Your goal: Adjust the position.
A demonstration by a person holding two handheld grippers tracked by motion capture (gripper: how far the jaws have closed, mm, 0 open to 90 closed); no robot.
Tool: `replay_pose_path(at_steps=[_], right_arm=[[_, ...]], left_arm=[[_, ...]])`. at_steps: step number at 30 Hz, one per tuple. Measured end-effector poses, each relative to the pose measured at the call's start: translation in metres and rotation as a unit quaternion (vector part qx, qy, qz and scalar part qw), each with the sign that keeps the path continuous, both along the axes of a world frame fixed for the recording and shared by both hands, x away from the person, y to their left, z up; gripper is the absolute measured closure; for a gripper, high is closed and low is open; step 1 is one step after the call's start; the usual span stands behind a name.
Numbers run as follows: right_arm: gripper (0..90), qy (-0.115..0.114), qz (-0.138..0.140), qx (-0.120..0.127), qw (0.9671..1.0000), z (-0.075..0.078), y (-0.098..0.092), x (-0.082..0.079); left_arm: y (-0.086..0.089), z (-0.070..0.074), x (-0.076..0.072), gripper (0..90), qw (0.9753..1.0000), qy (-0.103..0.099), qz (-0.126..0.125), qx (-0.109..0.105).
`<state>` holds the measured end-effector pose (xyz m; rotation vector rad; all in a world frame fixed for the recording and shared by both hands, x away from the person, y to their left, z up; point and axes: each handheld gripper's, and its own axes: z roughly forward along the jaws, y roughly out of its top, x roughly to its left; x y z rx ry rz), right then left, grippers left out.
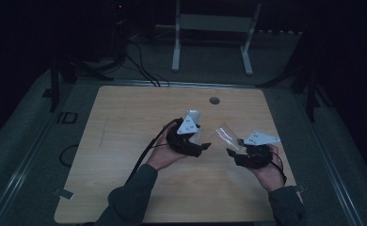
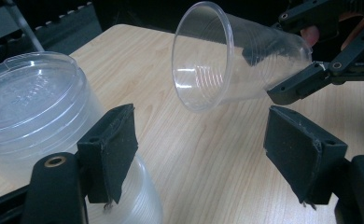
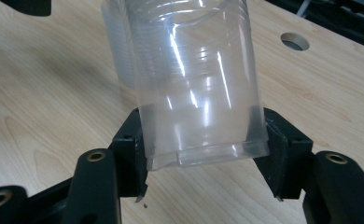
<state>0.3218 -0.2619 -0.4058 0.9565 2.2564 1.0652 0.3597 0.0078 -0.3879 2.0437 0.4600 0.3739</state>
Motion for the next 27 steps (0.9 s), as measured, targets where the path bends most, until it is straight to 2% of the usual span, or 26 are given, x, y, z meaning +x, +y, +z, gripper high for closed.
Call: replay_pose_path(at_steps=[3,10,18,27], right_arm=[[42.2,-0.007,-0.003,0.004,1.0,-0.0017,0.0016,-0.0008],[42.2,-0.025,-0.015,0.019,0.9994,-0.0031,0.0037,-0.0028],[42.2,-0.034,-0.022,0.032,0.9987,-0.0042,0.0037,-0.0037],[42.1,-0.045,-0.034,0.058,0.9967,-0.0064,0.0056,-0.0045]], left_arm=[[-0.0008,-0.0003,0.0006,25.4,1.0,0.009,0.002,0.001],[-0.0032,0.0006,-0.0006,26.3,0.9999,0.013,0.001,-0.004],[-0.0049,0.0013,-0.0017,26.3,0.9998,0.016,0.001,-0.01],[-0.0082,0.0013,-0.0025,26.3,0.9996,0.022,0.001,-0.016]])
